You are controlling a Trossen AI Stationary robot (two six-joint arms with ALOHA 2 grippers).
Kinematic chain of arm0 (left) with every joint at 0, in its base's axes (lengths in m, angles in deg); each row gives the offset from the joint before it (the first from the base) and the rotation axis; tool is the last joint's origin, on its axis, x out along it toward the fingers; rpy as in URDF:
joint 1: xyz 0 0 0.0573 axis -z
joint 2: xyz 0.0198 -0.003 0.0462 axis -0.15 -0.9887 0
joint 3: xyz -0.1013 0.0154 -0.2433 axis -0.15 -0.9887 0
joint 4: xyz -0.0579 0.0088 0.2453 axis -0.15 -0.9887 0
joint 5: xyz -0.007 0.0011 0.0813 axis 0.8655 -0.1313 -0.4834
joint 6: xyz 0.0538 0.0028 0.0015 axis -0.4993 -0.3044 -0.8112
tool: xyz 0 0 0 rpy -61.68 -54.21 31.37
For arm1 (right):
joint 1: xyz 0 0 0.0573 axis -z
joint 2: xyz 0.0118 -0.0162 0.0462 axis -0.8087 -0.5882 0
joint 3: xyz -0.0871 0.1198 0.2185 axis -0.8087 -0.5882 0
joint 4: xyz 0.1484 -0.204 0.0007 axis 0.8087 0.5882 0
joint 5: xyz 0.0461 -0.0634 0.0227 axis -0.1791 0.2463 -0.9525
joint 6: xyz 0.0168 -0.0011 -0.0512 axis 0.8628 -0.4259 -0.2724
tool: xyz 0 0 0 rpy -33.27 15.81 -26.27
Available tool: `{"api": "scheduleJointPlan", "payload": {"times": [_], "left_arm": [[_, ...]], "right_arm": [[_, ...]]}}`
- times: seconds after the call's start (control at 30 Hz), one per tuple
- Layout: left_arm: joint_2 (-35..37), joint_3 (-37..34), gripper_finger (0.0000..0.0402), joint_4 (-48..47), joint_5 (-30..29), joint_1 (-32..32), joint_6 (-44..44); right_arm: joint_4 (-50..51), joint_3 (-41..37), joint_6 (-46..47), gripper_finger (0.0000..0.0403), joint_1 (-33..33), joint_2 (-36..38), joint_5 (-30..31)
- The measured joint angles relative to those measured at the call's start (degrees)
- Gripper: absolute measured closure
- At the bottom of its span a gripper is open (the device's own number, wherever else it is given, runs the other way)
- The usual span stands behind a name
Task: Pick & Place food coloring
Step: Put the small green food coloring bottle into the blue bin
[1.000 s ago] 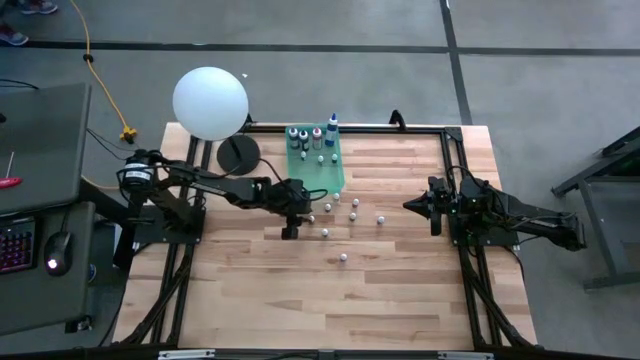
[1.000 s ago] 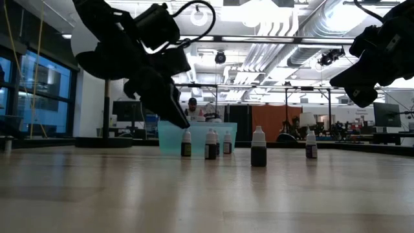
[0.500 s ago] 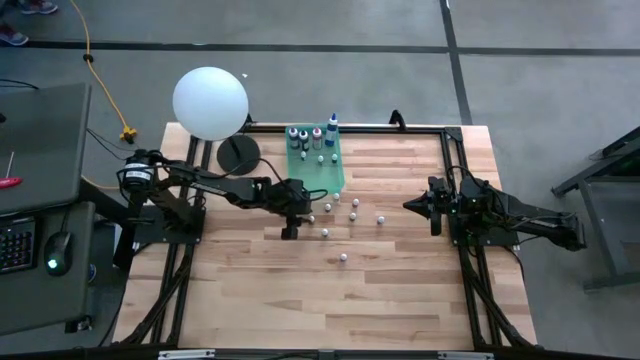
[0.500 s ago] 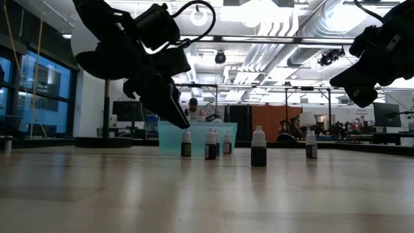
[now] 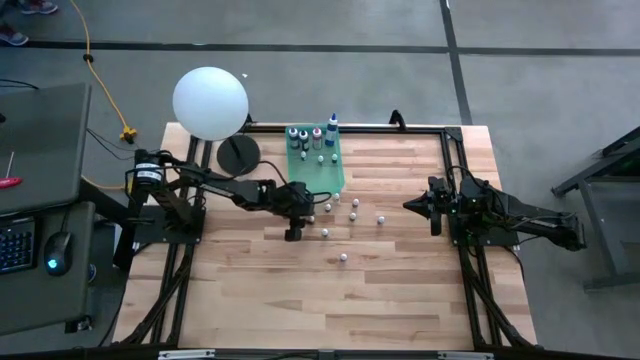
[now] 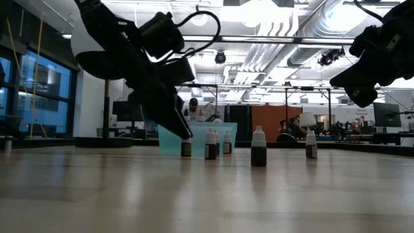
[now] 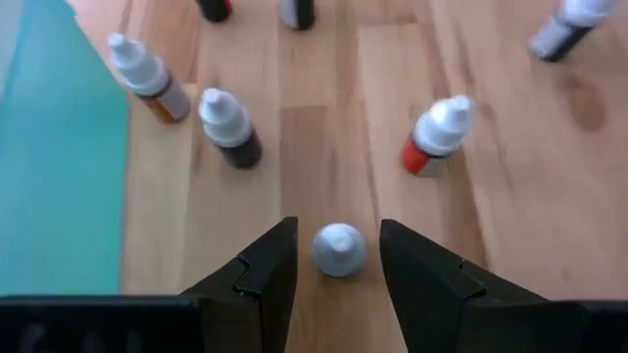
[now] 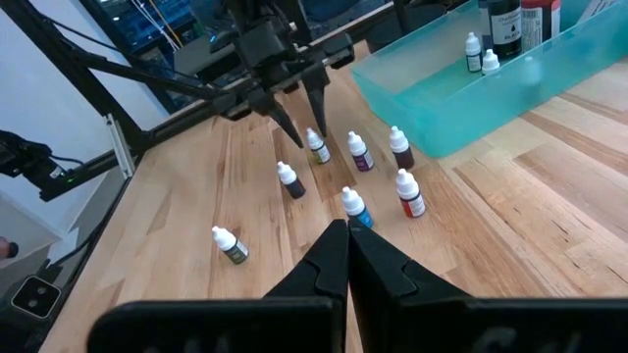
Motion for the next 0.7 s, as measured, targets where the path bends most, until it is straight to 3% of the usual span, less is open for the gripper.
{"api": "scheduleJointPlan", "payload": {"times": [0.7], "left_arm": [[-0.2,1.0,0.0259,-1.97,0.88,-0.02,-0.59]], "right_arm": [[-0.04,0.0,0.03,0.0402,0.01,-0.01,0.0]]}}
